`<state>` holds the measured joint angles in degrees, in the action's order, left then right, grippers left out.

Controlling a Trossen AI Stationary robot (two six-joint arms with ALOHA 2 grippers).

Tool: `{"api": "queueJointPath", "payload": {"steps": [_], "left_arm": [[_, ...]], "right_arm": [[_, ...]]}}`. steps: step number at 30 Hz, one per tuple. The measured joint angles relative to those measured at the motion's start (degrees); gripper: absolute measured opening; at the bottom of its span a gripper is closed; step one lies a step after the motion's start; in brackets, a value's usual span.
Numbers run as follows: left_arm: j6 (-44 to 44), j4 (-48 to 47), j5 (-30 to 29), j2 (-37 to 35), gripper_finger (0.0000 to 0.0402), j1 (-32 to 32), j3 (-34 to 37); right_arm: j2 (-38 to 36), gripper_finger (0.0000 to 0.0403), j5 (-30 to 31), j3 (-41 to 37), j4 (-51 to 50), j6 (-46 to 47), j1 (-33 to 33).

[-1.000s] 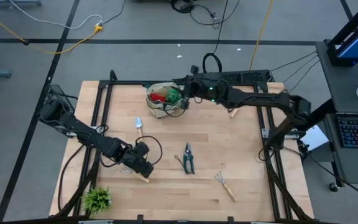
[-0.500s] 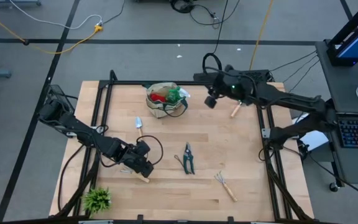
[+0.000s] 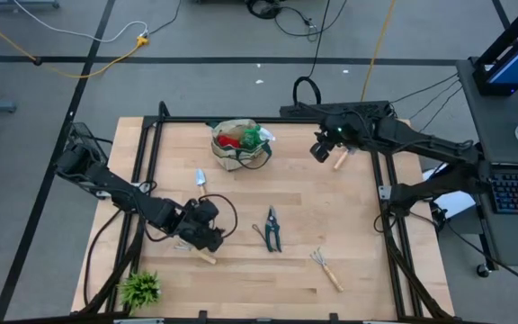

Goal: Pick & Place Garden tools in Gardening bag
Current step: Put the right trowel into the gardening bag

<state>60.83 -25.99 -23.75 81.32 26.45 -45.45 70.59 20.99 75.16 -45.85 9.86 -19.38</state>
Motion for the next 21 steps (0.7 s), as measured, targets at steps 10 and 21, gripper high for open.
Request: {"api": "queueJointPath", "payload": {"steps": [10, 21], "left_arm": [[-3.4, 6.5, -2.1, 0.0, 0.0294, -6.9, 0.0], [-20.5, 12.7, 0.3, 0.0, 0.0294, -13.7, 0.0]], "right_arm": [[0.0, 0.0148, -0.2, 0.0, -9.0, 4.7, -4.3], [0.0, 0.0163, -5.6, 0.0, -12.2, 8.4, -8.2]]}}
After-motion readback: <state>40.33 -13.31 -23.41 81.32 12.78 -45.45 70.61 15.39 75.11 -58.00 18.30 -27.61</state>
